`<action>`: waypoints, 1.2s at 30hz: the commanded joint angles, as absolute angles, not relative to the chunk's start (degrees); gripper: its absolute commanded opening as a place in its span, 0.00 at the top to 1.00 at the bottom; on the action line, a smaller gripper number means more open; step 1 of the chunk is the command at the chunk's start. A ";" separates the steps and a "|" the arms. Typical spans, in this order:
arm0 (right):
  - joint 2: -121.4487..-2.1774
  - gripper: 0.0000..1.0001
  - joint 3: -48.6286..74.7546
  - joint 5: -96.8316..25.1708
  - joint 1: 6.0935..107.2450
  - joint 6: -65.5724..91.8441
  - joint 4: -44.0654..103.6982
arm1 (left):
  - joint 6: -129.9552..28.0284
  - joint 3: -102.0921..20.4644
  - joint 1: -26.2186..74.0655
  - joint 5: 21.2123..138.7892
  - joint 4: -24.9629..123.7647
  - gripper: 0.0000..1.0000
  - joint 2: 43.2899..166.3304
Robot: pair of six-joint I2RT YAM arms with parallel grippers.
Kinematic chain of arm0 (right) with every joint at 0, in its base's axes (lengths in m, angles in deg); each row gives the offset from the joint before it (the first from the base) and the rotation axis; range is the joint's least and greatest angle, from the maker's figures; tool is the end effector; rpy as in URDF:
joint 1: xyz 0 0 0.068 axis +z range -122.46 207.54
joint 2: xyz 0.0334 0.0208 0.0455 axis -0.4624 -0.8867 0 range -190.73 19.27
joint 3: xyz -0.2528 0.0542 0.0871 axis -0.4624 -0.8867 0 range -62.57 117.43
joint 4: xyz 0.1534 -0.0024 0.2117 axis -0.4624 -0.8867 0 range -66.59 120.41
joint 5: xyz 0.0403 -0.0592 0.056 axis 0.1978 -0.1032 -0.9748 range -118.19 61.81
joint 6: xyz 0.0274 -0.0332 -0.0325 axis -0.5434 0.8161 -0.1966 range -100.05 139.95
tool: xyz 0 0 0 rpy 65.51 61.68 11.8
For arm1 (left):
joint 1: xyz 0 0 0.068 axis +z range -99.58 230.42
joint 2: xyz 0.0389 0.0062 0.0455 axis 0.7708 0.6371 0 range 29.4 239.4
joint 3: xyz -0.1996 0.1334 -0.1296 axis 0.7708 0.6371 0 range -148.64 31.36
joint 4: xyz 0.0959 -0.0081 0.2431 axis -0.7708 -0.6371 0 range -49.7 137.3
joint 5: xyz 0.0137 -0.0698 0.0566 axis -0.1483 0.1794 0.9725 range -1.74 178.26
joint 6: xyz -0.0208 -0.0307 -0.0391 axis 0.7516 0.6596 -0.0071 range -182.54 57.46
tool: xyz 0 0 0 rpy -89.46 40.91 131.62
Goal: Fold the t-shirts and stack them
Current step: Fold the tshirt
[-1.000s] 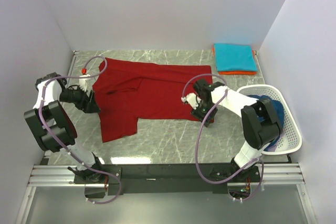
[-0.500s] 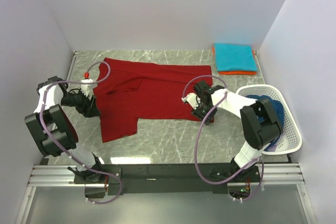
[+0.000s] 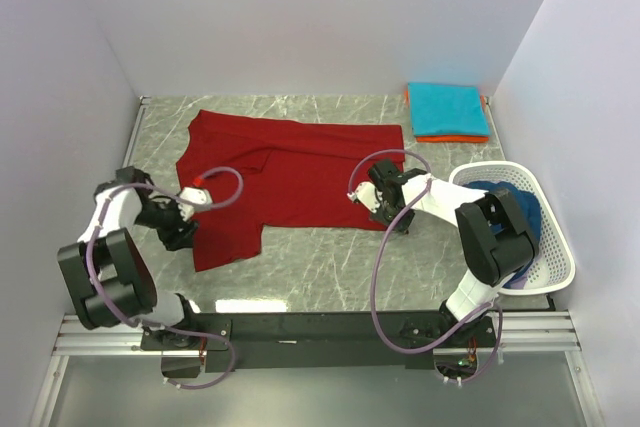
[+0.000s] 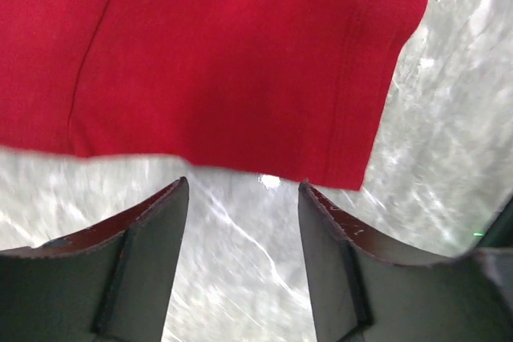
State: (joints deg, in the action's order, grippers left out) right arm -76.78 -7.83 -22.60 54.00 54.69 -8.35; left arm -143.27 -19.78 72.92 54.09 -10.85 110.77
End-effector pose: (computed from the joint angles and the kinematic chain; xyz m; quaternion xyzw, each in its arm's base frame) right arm 0.2614 0.1263 0.1516 -0.5029 0.8587 -0.0547 0.0828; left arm 0.2158 0.0676 0.1996 0.4687 0.8330 -0.1718 0.2386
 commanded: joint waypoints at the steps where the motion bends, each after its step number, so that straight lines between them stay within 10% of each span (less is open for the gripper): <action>1: -78.20 1.00 -9.31 -19.66 52.51 56.60 -5.01 | -149.72 -16.55 69.06 57.32 -4.13 0.39 107.37; 36: -79.70 1.00 -4.12 -21.95 48.99 57.57 -8.70 | -160.01 -16.20 60.18 63.56 1.15 0.54 119.66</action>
State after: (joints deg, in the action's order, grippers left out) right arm -78.62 -5.54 -22.04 49.63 56.94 -8.68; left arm -157.83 -16.54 60.36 60.82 1.87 117.65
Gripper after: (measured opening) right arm 0.008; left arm 0.468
